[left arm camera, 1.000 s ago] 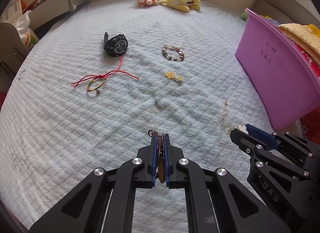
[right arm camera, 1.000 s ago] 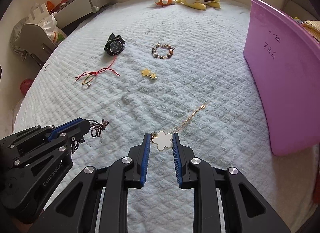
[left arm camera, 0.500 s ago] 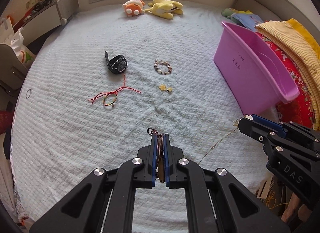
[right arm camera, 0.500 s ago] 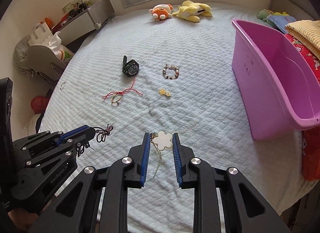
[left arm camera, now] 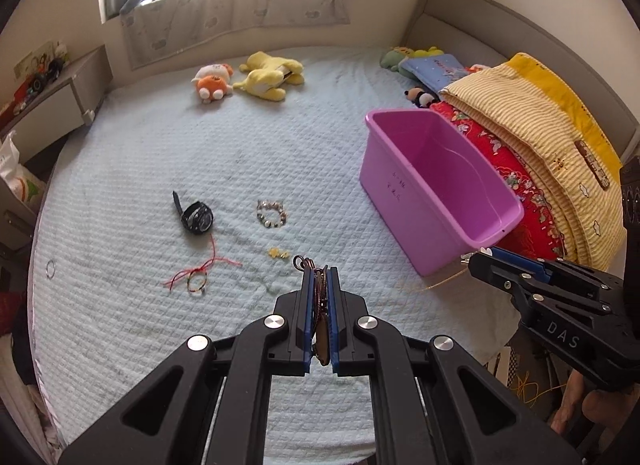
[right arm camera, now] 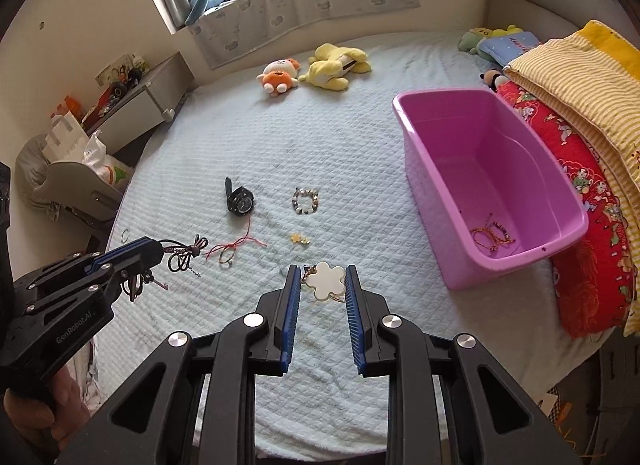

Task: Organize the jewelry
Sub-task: 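Lift both held pieces and carry them over the pink tub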

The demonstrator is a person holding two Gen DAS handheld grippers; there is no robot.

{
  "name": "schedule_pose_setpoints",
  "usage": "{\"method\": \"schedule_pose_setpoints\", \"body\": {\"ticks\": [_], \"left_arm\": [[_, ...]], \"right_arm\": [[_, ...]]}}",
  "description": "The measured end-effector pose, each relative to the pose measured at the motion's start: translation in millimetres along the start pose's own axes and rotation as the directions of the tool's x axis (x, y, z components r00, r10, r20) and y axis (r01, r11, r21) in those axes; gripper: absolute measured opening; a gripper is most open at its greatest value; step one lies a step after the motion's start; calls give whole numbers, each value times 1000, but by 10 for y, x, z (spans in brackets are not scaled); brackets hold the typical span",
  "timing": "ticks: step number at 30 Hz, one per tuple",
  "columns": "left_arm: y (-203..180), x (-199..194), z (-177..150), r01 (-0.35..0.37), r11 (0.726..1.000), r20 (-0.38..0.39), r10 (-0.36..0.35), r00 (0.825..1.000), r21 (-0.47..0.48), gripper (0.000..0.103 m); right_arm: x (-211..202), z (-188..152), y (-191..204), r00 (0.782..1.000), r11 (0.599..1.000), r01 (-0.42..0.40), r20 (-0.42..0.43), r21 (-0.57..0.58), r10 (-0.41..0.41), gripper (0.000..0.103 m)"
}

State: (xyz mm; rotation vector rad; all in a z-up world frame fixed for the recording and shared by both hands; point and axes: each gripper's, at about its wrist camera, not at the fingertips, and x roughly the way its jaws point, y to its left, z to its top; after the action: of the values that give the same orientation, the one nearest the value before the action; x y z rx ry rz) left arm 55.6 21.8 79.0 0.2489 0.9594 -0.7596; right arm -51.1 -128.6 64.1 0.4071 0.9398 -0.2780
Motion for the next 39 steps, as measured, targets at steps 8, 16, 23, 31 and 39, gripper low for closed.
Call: {"method": "schedule_pose_setpoints", "body": {"ticks": [8,16,23,31,39], "left_arm": [[-447,-10,282,63,998,7,-63,998,9,7],[-1013,153,549,54,999,30,-54,998,-6,7],[-1533,392,886,-20,994,38,24,999,-104,7],[-1941,819,1240,-103,967,-24,100,995,-233,7],[-2214,1294,1469,-122,964,-111,98,989,-236,7]], "right_arm": [[-316,196,-308,999,999,23,42,24,-24,22],[-459,555,-831,997,1000,-14,77,-16,16,22],[-442,1047,-1501,992,988,-98,64,-116,106,22],[-267,1492,-2184,985,963,-162,21,-217,171,22],[113,1626,-2544,976,956,-213,-82,-200,200,22]]}}
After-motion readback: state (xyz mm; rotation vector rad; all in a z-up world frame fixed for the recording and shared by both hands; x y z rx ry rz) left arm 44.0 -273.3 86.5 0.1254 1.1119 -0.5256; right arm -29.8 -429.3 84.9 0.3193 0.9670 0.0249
